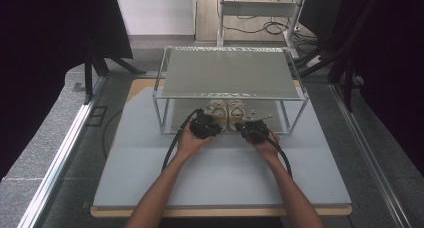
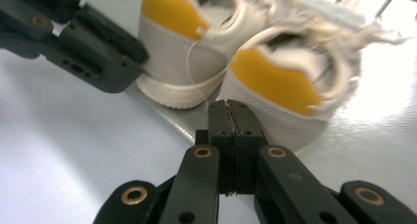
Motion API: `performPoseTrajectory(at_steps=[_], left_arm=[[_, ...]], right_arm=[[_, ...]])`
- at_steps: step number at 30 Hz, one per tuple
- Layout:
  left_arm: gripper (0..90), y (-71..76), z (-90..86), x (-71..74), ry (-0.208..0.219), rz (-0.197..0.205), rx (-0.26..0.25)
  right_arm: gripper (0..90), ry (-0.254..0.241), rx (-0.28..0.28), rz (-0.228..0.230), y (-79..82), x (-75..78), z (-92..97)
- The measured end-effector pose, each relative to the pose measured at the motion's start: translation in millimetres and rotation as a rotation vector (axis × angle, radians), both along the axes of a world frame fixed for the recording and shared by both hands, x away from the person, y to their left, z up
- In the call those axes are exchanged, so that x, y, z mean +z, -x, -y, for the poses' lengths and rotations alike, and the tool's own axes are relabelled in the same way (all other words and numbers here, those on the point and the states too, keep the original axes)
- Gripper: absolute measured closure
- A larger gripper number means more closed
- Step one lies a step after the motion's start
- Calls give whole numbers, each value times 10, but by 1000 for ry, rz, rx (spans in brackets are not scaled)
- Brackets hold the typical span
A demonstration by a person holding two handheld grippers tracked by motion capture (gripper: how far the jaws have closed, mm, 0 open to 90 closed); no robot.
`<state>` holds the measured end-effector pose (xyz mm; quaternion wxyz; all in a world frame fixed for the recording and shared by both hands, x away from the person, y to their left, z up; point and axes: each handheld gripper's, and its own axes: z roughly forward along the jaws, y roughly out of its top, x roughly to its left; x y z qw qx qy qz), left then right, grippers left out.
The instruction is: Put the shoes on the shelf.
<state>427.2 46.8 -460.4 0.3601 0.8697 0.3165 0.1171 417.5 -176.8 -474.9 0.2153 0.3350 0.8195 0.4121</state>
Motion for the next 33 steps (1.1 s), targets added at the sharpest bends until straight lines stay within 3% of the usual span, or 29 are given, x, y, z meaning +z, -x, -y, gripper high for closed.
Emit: performPoseTrajectory(at_steps=[5,6,7,12,14,16,20,24,27,29,31,32,33], left_arm=[[797,35,-165,54,38,11,19],[795,72,-177,64,60,4,29],[787,155,-169,70,100,-27,71],[691,360,-222,75,129,-3,49],[592,423,-260,78,139,0,45],[562,460,-302,83,156,-1,43],[494,583,-416,96,205,12,58],[451,762,-543,61,195,14,53],[438,907,-664,22,211,7,71],[440,1001,-750,-13,232,-1,94],[428,1076,-813,-48,215,-13,101],[428,1155,-882,-91,228,-22,115],[426,1155,-882,-91,228,-22,115]], right_arm=[[891,-37,-1,30,66,135,126],[888,-43,-1,33,81,152,137],[882,-48,1,36,102,169,150],[840,-81,28,53,250,203,149],[776,-106,53,53,340,190,147],[760,-109,59,54,360,189,153],[626,-126,81,61,496,188,208],[519,-109,54,59,688,180,312],[503,-91,31,69,868,185,447],[486,-102,16,65,967,172,559],[466,-119,-17,57,1029,141,642],[461,-152,-45,40,1099,73,735],[461,-152,-45,40,1099,73,735]])
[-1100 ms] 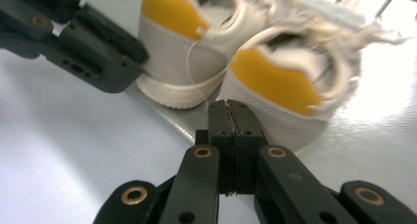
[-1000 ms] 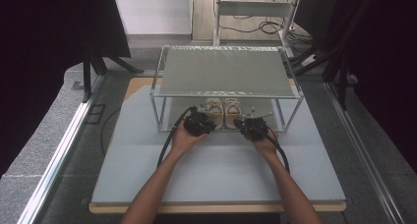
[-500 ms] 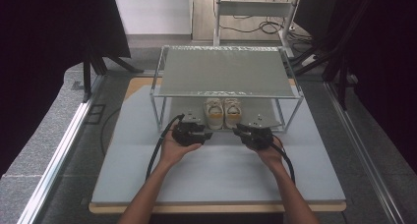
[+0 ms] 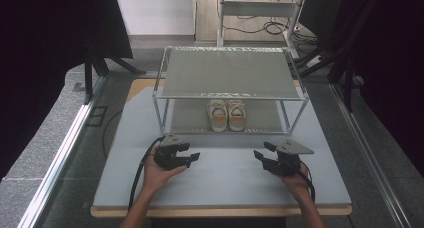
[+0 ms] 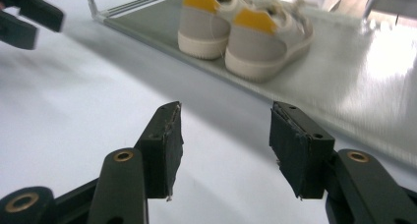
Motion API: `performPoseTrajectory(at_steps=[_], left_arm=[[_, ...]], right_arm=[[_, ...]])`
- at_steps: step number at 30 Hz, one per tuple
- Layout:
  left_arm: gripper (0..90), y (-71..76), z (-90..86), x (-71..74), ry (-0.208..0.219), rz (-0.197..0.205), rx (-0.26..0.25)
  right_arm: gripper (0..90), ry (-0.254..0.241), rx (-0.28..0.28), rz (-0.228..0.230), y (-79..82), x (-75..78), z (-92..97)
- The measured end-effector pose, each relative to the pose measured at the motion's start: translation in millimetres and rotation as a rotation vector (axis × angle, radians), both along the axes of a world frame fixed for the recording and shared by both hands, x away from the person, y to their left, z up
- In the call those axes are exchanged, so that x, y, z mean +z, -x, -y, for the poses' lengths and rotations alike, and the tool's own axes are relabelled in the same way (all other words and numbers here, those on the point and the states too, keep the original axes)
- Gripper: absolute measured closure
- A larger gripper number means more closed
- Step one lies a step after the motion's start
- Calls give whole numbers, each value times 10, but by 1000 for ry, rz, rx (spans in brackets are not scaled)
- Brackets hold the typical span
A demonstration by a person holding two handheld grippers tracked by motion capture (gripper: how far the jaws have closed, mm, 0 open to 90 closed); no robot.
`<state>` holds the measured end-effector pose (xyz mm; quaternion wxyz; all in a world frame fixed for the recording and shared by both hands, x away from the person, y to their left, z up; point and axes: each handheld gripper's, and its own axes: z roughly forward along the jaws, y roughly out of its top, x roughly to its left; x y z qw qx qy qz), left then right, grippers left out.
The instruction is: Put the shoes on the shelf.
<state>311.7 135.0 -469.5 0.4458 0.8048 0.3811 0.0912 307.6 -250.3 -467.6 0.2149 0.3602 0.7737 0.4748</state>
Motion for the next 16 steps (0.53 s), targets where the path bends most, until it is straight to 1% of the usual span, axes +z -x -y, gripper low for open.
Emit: performPoseTrajectory(at_steps=[1,2,3,4,5,8,11,14,16], left_arm=[[421,29,-27,-19,-15,-2,6],[421,57,-55,-32,-32,2,16],[421,78,-85,-42,-33,3,23],[420,87,-115,-48,-23,-3,24],[418,89,-143,-56,-21,-5,26],[413,69,-168,-74,-28,-9,29],[406,60,-166,-65,-21,-17,25],[392,70,-166,-27,-13,-15,18],[390,72,-177,-9,-7,-10,24]], right_arm=[[444,54,1,-6,30,-39,39],[444,54,1,-6,30,-39,39],[444,76,-11,3,51,-57,62],[444,75,-14,-1,64,-74,93],[444,64,-15,-13,74,-93,121],[442,74,-22,-28,80,-153,174],[440,70,-22,-27,73,-168,184],[436,60,-6,-24,51,-169,174],[431,59,-1,-25,37,-178,166]])
